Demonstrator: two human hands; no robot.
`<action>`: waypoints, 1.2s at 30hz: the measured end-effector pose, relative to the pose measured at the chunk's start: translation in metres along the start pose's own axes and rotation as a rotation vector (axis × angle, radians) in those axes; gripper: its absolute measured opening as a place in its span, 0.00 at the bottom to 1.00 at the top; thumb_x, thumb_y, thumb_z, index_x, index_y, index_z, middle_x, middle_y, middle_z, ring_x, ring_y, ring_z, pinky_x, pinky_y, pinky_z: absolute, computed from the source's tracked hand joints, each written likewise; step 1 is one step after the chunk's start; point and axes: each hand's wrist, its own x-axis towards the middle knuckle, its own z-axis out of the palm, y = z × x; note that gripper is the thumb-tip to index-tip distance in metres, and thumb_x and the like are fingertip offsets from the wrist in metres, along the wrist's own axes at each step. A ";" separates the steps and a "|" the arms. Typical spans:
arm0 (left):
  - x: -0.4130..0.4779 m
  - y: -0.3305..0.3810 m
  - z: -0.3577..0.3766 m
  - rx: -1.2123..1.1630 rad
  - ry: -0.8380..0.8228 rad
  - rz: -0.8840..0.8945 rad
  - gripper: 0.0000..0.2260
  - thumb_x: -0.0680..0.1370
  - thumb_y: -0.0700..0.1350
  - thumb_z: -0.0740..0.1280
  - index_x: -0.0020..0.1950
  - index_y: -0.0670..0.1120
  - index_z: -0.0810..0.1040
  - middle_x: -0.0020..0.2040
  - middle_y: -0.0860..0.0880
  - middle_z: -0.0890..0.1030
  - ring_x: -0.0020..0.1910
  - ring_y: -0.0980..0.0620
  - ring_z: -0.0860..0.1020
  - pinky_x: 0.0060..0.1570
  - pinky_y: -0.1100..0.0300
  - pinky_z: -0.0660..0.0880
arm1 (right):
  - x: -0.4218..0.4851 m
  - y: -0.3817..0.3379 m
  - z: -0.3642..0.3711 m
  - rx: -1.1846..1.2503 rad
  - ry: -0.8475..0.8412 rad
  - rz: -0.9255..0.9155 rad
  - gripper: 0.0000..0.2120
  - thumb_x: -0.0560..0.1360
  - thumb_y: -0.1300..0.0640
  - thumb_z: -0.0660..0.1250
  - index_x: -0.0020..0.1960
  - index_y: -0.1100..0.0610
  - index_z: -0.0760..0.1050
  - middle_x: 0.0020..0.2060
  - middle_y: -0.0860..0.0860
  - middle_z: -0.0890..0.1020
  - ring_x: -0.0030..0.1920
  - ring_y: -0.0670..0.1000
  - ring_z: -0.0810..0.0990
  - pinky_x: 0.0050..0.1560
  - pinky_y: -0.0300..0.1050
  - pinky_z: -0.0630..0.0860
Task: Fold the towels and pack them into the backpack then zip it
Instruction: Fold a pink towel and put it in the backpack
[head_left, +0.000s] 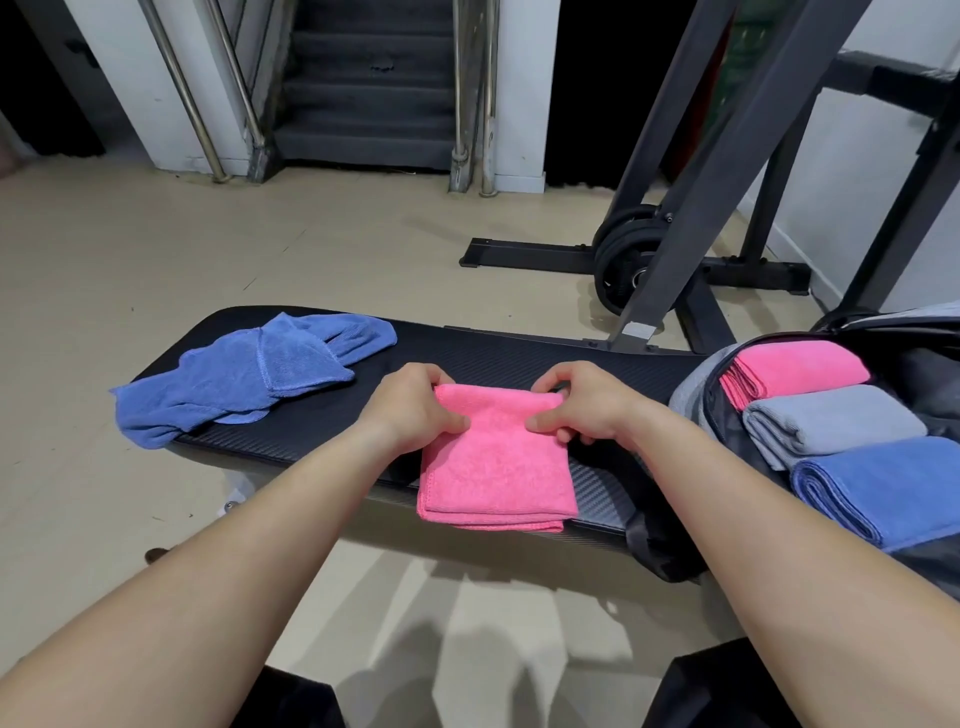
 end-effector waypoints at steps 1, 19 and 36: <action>-0.001 0.000 0.000 -0.077 -0.010 -0.020 0.09 0.72 0.42 0.77 0.49 0.49 0.80 0.37 0.49 0.85 0.33 0.53 0.82 0.36 0.59 0.78 | -0.001 0.000 -0.001 0.015 0.009 0.004 0.19 0.71 0.62 0.78 0.57 0.56 0.74 0.22 0.48 0.77 0.23 0.44 0.76 0.22 0.37 0.66; -0.024 -0.010 -0.016 -0.304 -0.026 0.098 0.06 0.80 0.37 0.66 0.51 0.48 0.77 0.46 0.43 0.84 0.44 0.44 0.85 0.46 0.48 0.84 | -0.024 0.001 0.005 -0.100 0.092 -0.229 0.13 0.74 0.63 0.71 0.50 0.45 0.77 0.43 0.50 0.86 0.45 0.51 0.86 0.54 0.56 0.82; -0.040 -0.046 -0.021 -0.116 -0.188 0.327 0.14 0.69 0.32 0.75 0.40 0.52 0.81 0.55 0.56 0.82 0.53 0.54 0.82 0.60 0.53 0.77 | -0.066 0.018 0.018 -0.439 0.127 -0.384 0.13 0.72 0.60 0.69 0.53 0.45 0.80 0.50 0.46 0.76 0.51 0.46 0.76 0.54 0.42 0.72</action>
